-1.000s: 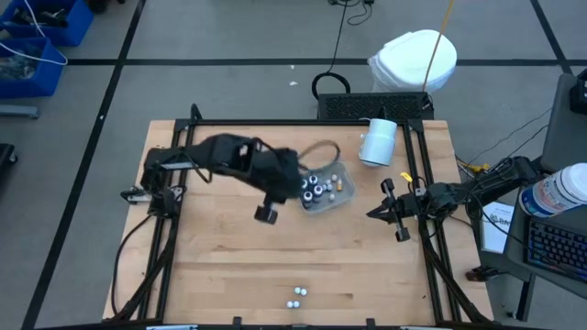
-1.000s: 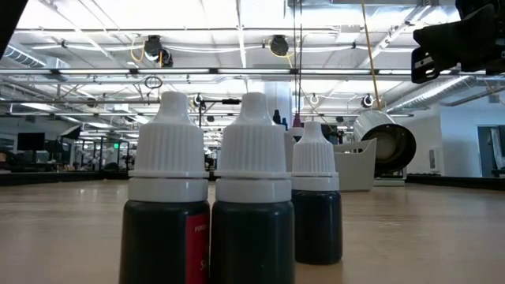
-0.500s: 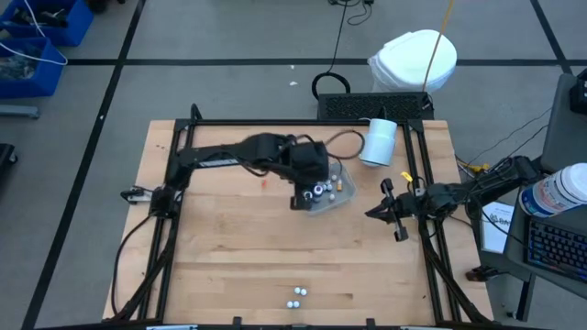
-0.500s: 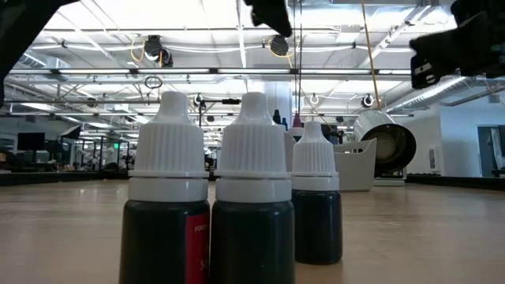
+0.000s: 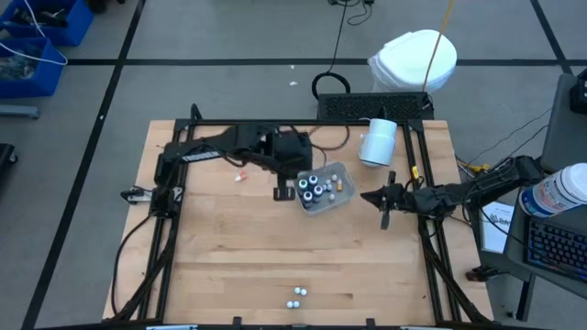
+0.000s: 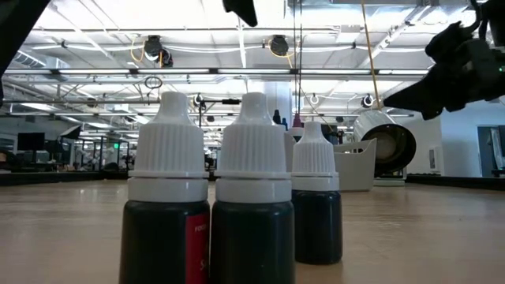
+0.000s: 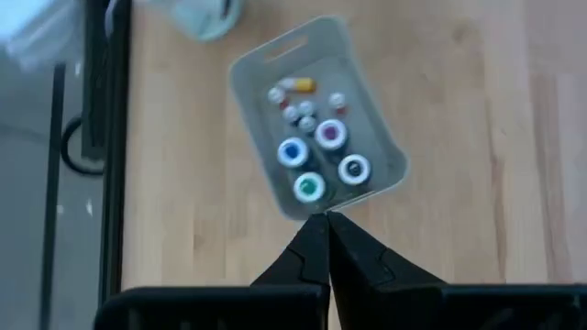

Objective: Pick & Place food coloring
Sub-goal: Adjust the gray bin

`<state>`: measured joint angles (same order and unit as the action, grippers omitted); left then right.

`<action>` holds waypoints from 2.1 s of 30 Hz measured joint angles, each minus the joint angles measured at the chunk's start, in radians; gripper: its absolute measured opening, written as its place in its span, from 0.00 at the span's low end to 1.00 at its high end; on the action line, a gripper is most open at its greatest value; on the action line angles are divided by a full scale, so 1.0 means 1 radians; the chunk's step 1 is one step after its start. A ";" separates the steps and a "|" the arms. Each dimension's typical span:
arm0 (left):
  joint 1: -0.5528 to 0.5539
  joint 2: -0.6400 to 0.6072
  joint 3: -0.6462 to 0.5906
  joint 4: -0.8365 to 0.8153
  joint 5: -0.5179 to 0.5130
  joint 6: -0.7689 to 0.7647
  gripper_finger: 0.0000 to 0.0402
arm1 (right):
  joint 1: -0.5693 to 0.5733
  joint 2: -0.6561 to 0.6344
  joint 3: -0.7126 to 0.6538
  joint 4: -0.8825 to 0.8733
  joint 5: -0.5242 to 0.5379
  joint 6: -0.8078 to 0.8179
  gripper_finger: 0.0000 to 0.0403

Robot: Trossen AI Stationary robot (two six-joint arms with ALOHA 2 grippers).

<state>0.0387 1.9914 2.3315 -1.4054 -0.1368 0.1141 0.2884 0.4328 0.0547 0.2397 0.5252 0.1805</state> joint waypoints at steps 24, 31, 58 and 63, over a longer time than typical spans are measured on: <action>-0.180 -0.149 -1.000 0.787 -0.048 -0.297 0.01 | -0.201 0.271 0.014 -0.142 0.095 0.373 0.00; -0.159 -0.149 -1.105 0.891 -0.100 -0.372 0.01 | -0.257 0.428 0.014 0.085 -0.005 0.293 0.00; 0.006 -0.149 -1.108 0.971 -0.154 -0.289 0.02 | -0.310 0.767 0.084 0.457 -0.317 0.192 0.00; 0.021 -0.149 -1.108 0.940 -0.162 -0.289 0.01 | -0.288 0.855 0.141 0.465 -0.317 0.189 0.00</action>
<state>0.0594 1.8427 1.2232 -0.4655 -0.2989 -0.1747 0.0005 1.2874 0.1953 0.7048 0.2083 0.3698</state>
